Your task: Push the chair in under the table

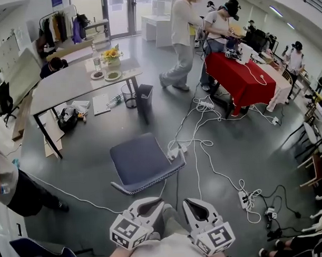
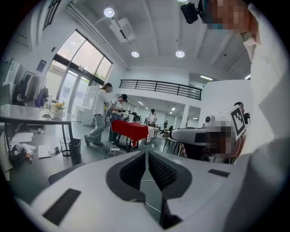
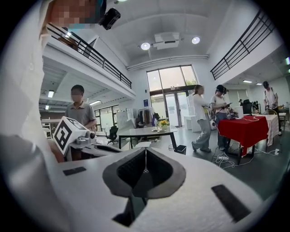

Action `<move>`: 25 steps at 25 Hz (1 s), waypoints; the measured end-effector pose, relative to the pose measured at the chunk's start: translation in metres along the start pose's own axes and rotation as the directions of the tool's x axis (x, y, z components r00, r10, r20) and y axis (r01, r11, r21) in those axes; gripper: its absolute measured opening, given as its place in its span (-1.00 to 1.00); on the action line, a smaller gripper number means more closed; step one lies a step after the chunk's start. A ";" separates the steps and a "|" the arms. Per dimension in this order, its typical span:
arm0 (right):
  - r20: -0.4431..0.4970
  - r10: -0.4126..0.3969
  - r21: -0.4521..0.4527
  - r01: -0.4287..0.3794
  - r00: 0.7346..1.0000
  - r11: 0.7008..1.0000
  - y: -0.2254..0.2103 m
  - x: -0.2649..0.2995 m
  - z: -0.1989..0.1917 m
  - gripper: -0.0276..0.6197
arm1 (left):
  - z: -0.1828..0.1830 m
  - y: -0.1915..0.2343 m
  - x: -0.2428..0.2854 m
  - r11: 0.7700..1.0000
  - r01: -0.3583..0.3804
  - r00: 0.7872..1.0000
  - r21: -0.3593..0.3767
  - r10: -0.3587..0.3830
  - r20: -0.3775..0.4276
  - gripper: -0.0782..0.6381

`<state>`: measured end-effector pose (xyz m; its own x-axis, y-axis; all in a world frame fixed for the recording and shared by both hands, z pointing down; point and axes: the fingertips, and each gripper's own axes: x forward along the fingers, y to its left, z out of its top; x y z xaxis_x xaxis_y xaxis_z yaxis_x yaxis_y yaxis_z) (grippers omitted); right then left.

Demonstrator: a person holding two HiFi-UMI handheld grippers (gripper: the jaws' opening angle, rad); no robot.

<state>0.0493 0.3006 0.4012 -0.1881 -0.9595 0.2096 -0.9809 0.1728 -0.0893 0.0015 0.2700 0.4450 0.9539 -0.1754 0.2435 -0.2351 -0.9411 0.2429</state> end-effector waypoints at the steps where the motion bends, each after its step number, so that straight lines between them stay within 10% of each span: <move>1: -0.001 0.015 -0.004 -0.015 1.000 1.000 -0.005 0.008 0.001 -0.91 | 0.003 0.007 0.004 1.000 -0.014 1.000 0.000 0.014 0.002 -0.70; 25: -0.043 0.418 -0.140 -0.420 0.907 0.897 -0.107 0.151 0.049 -0.91 | 0.070 0.126 0.093 0.920 -0.383 0.912 -0.086 0.392 0.123 -0.70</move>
<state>0.1283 0.1259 0.3948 -0.5830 -0.7888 0.1945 -0.8075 0.5890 -0.0318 0.0742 0.1150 0.4325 0.8007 -0.5642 0.2015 -0.5980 -0.7733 0.2109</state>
